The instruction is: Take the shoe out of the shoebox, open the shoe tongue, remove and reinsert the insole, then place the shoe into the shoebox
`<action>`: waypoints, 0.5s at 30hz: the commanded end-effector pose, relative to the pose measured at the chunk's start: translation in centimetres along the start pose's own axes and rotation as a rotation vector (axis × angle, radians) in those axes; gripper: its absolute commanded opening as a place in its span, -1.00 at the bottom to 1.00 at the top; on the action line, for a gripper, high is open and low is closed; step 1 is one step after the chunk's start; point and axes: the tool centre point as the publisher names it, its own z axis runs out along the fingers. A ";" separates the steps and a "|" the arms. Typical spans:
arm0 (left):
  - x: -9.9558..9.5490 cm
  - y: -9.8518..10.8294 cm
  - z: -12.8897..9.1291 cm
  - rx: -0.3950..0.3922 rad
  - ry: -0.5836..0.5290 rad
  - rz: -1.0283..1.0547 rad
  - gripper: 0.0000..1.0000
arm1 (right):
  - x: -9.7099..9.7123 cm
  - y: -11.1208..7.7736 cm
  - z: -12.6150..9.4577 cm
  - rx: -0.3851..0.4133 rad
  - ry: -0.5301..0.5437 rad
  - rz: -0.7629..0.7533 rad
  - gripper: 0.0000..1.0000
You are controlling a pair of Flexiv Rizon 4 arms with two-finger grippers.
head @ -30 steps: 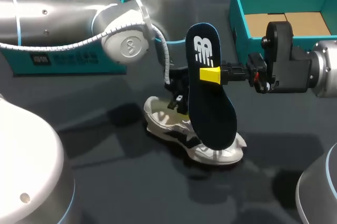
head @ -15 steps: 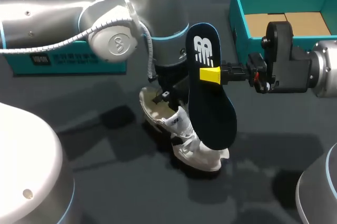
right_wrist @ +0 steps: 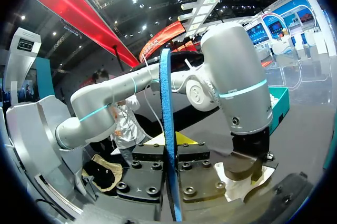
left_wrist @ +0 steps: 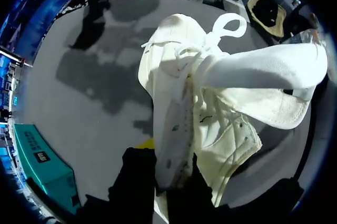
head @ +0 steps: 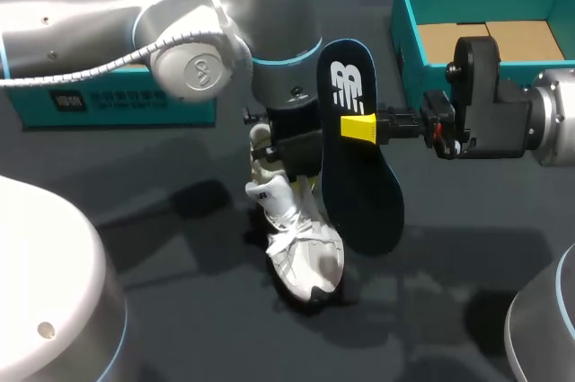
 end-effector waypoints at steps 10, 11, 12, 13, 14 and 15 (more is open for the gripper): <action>-0.3 -1.5 1.6 0.004 0.005 0.135 -1.00 | 0.1 -0.2 0.2 -0.002 -0.003 0.000 -1.00; -0.4 -1.6 1.8 0.004 0.006 0.138 -1.00 | 0.1 -0.2 0.2 -0.002 -0.003 0.000 -1.00; -0.4 -1.7 2.0 0.007 0.011 0.142 -1.00 | 0.1 -0.2 0.2 -0.002 -0.003 0.000 -1.00; -0.5 -1.7 2.1 0.009 0.015 0.141 -1.00 | 0.1 -0.2 0.2 -0.002 -0.003 0.000 -1.00; -0.5 -1.8 2.3 0.009 0.016 0.142 -1.00 | 0.1 -0.2 0.2 -0.002 -0.003 0.000 -1.00; -0.5 -1.8 2.5 0.009 0.017 0.142 -1.00 | 0.1 -0.2 0.2 -0.002 -0.003 0.000 -1.00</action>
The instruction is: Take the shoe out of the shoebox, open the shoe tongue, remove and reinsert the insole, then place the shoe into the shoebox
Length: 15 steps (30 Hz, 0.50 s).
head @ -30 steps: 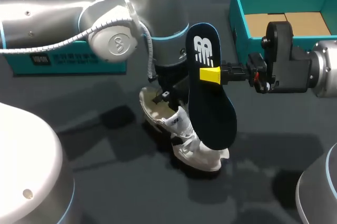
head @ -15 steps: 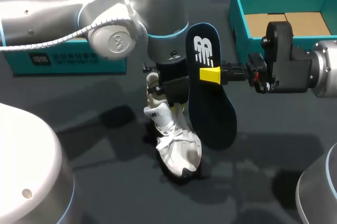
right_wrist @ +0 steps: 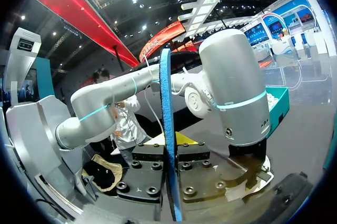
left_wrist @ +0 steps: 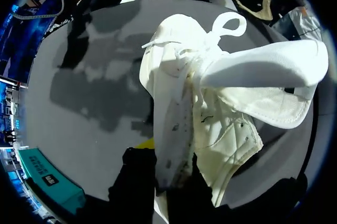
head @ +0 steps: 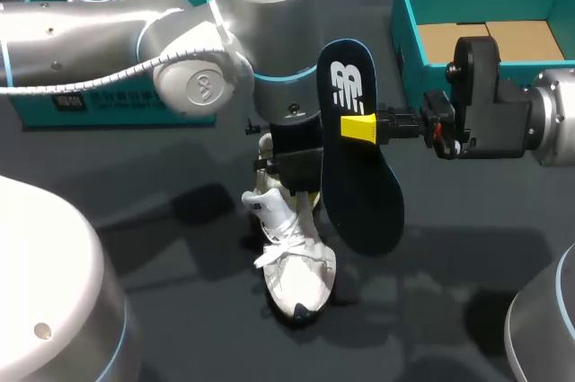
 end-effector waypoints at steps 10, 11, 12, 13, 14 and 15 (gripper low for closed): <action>-1.1 -0.2 2.4 -0.001 0.032 0.048 -1.00 | 0.1 -0.2 0.2 -0.002 -0.003 0.000 -1.00; -1.2 -0.3 2.6 -0.001 0.035 0.048 -1.00 | 0.1 -0.2 0.2 -0.002 -0.003 0.000 -1.00; -1.3 -0.3 2.7 0.001 0.039 0.051 -1.00 | 0.1 -0.2 0.2 -0.002 -0.003 0.000 -1.00; -1.4 -0.3 2.8 0.000 0.040 0.051 -1.00 | 0.1 -0.2 0.2 -0.002 -0.003 0.000 -1.00; -1.5 -0.3 2.9 0.000 0.042 0.050 -1.00 | 0.1 -0.2 0.2 -0.002 -0.003 0.000 -1.00; -1.6 -0.3 2.9 0.003 0.044 0.050 -1.00 | 0.1 -0.2 0.2 -0.002 -0.003 0.000 -1.00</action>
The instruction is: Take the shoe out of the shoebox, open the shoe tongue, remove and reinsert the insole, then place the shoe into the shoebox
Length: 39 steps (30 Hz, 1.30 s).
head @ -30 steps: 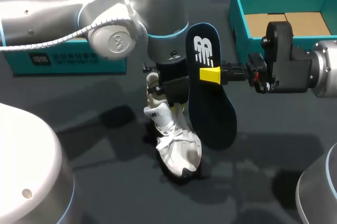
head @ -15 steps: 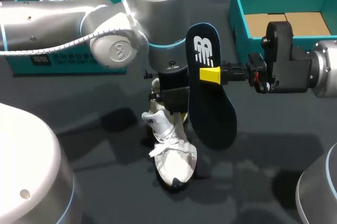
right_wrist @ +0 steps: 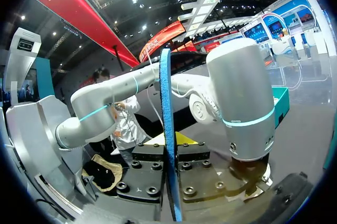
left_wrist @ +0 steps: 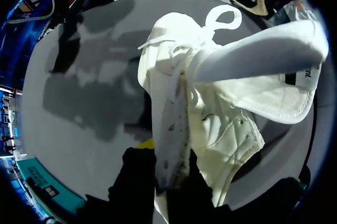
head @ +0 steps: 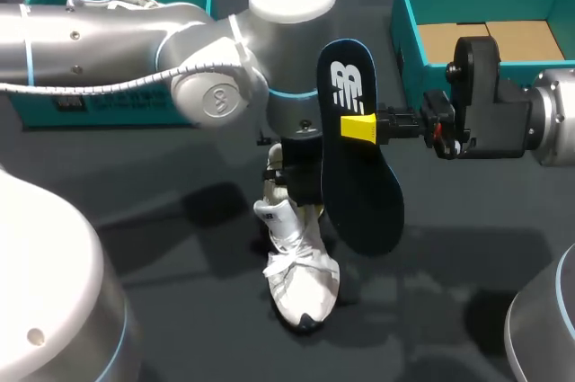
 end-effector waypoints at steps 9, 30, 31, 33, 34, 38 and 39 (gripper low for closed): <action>-1.9 0.5 1.7 -0.016 0.015 -0.006 -1.00 | 0.1 -0.2 0.2 -0.002 -0.003 0.000 -1.00; -2.0 1.8 -5.7 -0.010 -0.289 -0.001 1.00 | 0.1 -0.2 0.2 -0.002 -0.003 0.000 -1.00; -2.0 1.9 -6.6 -0.016 -0.326 -0.001 1.00 | 0.1 -0.2 0.2 -0.002 -0.003 0.000 -1.00; -2.0 1.9 -7.5 -0.029 -0.364 0.001 1.00 | 0.1 -0.2 0.2 -0.002 -0.003 0.000 -1.00; -2.0 1.9 -7.5 -0.029 -0.364 0.001 1.00 | 0.1 -0.2 0.2 -0.002 -0.003 0.000 -1.00; -2.0 1.9 -7.5 -0.029 -0.364 0.001 1.00 | 0.1 -0.2 0.2 -0.002 -0.003 0.000 -1.00; -2.0 1.9 -7.5 -0.029 -0.364 0.001 1.00 | 0.1 -0.2 0.2 -0.002 -0.003 0.000 -1.00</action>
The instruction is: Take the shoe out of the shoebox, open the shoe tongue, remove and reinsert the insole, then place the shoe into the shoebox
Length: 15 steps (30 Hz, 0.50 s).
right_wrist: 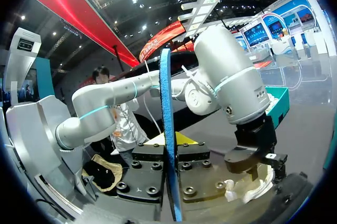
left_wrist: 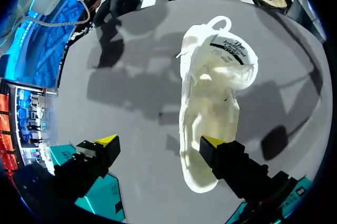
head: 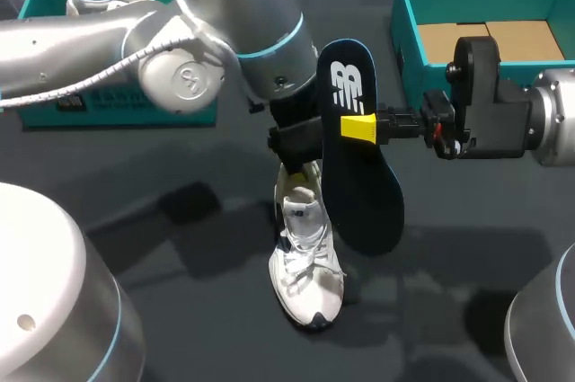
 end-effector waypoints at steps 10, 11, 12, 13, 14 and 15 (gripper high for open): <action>0.7 -0.2 -1.9 -0.034 -0.220 0.024 1.00 | 0.1 -0.2 0.2 -0.002 -0.003 0.000 -1.00; 0.3 -0.1 -2.3 -0.039 -0.268 0.026 1.00 | 0.1 -0.2 0.2 -0.002 -0.003 0.000 -1.00; -0.3 -0.1 -2.8 -0.057 -0.303 0.015 1.00 | 0.1 -0.2 0.2 -0.002 -0.003 0.000 -1.00; -0.7 -0.1 -3.2 -0.075 -0.347 0.018 1.00 | 0.1 -0.2 0.2 -0.002 -0.003 0.000 -1.00; -1.0 -0.3 -3.9 -0.074 -0.396 0.031 1.00 | 0.1 -0.2 0.2 -0.002 -0.003 0.000 -1.00; -1.4 -0.4 -4.6 -0.069 -0.432 0.041 1.00 | 0.1 -0.2 0.2 -0.002 -0.003 0.000 -1.00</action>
